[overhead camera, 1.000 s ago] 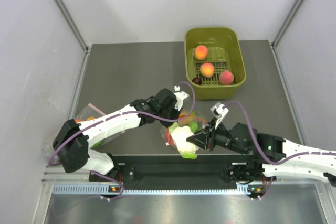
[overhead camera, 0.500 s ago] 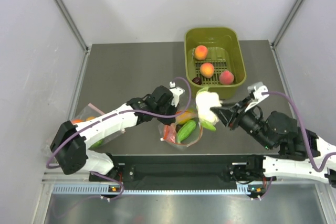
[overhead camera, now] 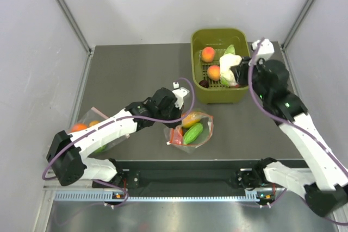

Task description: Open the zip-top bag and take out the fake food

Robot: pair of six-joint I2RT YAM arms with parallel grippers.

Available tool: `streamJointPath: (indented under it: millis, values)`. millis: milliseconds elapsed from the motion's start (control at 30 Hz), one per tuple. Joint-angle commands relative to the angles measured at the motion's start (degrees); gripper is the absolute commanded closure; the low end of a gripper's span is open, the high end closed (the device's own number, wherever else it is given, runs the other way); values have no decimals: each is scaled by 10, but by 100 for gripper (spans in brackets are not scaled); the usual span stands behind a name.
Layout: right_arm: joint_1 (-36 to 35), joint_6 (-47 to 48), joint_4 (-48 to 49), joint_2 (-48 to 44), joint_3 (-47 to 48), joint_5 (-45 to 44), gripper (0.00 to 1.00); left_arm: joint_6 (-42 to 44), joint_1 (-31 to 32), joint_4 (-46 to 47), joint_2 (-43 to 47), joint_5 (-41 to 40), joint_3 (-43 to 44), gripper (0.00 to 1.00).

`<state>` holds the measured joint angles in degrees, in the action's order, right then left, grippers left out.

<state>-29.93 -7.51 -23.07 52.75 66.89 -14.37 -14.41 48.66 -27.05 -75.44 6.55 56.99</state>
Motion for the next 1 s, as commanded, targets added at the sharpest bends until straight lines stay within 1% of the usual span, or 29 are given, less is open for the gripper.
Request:
streamJointPath:
  millis: [0,33,67,133,167,300,333,367,400,433,500,533,600,833,933,967]
  values:
    - [88,-14,88,79,17,202,100,10,-1,22,27,-6,9,100]
    - [112,-17,100,96,18,230,100,11,-1,23,29,-6,8,100]
    - [120,-21,127,112,21,239,100,11,-1,23,32,-6,8,100]
    - [136,-22,141,160,31,250,100,13,-1,24,34,-7,8,100]
    - [139,-21,149,188,35,254,100,13,-1,24,35,-9,8,100]
    - [149,-21,159,241,50,248,100,14,-1,24,35,-8,8,100]
    - [149,-22,159,248,49,241,98,14,-1,24,35,-6,8,100]
    - [149,-21,160,262,49,238,91,14,-1,25,32,-4,8,100]
    - [148,-21,157,267,49,234,81,14,-1,25,32,-3,8,100]
    - [150,-21,156,272,47,227,59,14,-1,24,31,-2,8,100]
    - [150,-19,156,280,45,221,33,14,-1,25,32,0,8,100]
    - [150,-18,153,281,45,213,6,14,-1,25,31,0,8,100]
    - [150,-16,152,281,45,209,1,14,-1,24,32,0,8,100]
    - [149,-9,138,237,42,196,0,15,-1,24,32,-3,8,100]
    - [147,-22,147,184,15,234,0,14,-1,24,32,-4,8,100]
    - [146,-25,150,152,8,243,0,14,-1,24,33,-4,8,100]
